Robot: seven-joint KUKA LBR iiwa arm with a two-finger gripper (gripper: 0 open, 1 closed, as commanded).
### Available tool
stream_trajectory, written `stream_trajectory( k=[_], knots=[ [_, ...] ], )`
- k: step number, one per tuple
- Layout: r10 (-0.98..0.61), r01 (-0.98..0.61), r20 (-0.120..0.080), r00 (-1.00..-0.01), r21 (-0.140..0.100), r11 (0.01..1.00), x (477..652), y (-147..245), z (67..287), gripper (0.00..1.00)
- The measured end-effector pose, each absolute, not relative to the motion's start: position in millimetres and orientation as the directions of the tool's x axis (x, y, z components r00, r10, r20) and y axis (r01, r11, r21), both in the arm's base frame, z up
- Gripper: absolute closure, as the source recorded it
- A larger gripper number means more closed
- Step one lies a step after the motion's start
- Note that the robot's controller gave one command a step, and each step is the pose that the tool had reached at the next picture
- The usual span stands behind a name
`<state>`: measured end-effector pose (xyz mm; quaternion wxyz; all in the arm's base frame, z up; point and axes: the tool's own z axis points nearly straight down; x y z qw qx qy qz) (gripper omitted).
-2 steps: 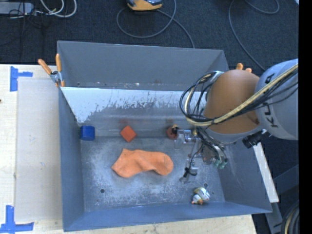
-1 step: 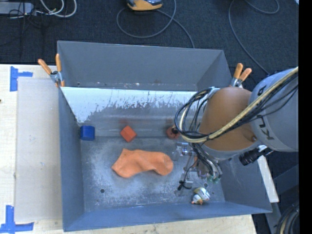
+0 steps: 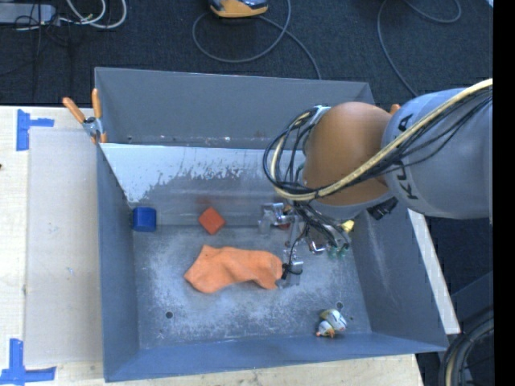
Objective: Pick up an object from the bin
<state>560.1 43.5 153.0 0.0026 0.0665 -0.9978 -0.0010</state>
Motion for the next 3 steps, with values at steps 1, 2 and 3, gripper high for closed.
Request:
stream_trajectory(
  k=[1, 2, 3],
  knots=[
    [0.002, 0.002, 0.002, -1.000, 0.003, 1.000, 559.5, 55.8, 87.3, 0.00],
    [-0.090, -0.089, 0.004, -0.996, 0.002, 0.996, 569.7, 48.7, 70.4, 1.00],
    [-0.090, -0.090, 0.004, -0.996, 0.002, 0.996, 569.7, 48.7, 70.4, 1.00]
  ],
)
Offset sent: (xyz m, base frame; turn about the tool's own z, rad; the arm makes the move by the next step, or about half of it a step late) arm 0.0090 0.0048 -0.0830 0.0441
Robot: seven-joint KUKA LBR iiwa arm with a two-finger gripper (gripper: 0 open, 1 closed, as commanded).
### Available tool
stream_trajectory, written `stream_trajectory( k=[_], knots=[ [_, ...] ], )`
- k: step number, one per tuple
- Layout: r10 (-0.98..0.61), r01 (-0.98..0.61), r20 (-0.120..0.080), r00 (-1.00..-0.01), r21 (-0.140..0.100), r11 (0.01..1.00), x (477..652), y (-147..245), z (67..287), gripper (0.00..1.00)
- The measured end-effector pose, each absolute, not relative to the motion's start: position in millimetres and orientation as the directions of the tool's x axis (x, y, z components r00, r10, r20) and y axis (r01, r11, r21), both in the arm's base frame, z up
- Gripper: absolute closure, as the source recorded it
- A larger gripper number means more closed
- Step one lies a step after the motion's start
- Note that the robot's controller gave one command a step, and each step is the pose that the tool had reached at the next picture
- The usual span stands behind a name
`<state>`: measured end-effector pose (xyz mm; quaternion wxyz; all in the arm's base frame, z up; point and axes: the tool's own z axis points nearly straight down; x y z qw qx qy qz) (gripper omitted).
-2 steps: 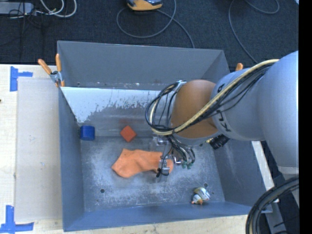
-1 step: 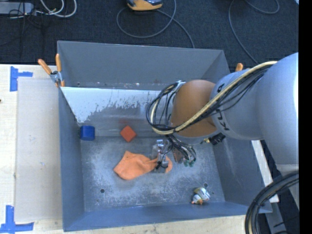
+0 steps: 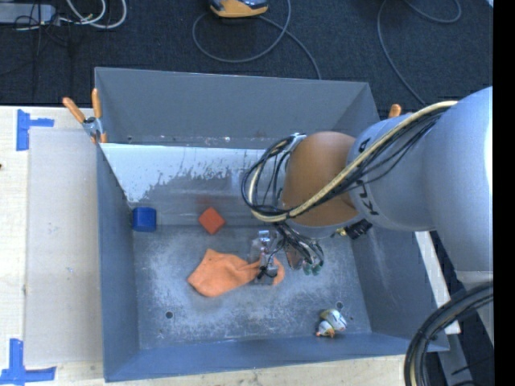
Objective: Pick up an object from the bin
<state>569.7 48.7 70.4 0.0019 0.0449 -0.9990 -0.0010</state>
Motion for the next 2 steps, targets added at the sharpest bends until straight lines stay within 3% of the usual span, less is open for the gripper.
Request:
stream_trajectory(
  k=[2],
  knots=[
    [-0.090, -0.090, 0.004, -0.996, 0.002, 0.996, 569.5, 48.9, 73.6, 1.00]
  ],
)
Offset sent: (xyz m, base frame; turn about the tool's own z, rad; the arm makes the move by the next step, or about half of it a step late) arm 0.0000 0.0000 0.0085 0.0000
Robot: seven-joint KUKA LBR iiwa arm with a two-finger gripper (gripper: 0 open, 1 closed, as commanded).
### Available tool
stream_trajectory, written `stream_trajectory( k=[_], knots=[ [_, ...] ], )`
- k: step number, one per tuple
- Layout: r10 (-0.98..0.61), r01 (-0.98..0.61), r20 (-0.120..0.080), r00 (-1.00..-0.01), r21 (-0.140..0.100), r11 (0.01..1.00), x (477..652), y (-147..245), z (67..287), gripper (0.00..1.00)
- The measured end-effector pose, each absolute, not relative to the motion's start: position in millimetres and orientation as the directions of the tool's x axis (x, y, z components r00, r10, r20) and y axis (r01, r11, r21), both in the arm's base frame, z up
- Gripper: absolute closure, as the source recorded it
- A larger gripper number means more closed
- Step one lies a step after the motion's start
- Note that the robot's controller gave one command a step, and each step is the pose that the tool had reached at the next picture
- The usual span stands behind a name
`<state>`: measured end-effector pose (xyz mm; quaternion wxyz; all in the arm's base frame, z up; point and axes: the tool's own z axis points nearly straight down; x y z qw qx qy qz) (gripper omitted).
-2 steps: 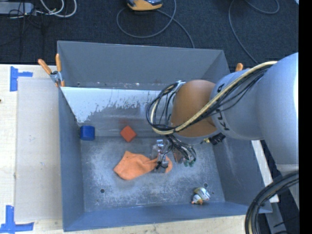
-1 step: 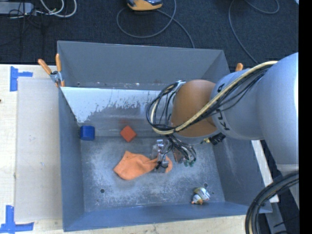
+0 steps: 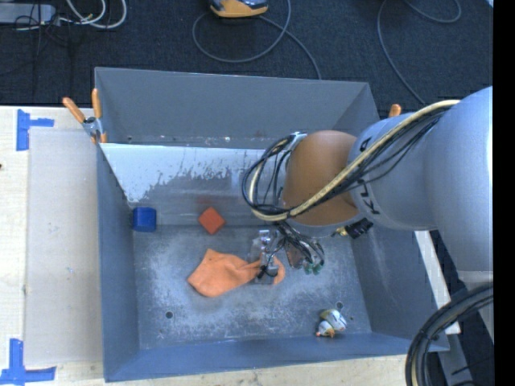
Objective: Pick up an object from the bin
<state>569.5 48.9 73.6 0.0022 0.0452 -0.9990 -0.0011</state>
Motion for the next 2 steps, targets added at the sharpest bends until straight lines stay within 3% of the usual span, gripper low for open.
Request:
stream_trajectory(
  k=[2],
  knots=[
    [-0.091, -0.091, 0.015, -0.996, 0.003, 0.996, 566.4, 48.9, 94.9, 1.00]
  ],
)
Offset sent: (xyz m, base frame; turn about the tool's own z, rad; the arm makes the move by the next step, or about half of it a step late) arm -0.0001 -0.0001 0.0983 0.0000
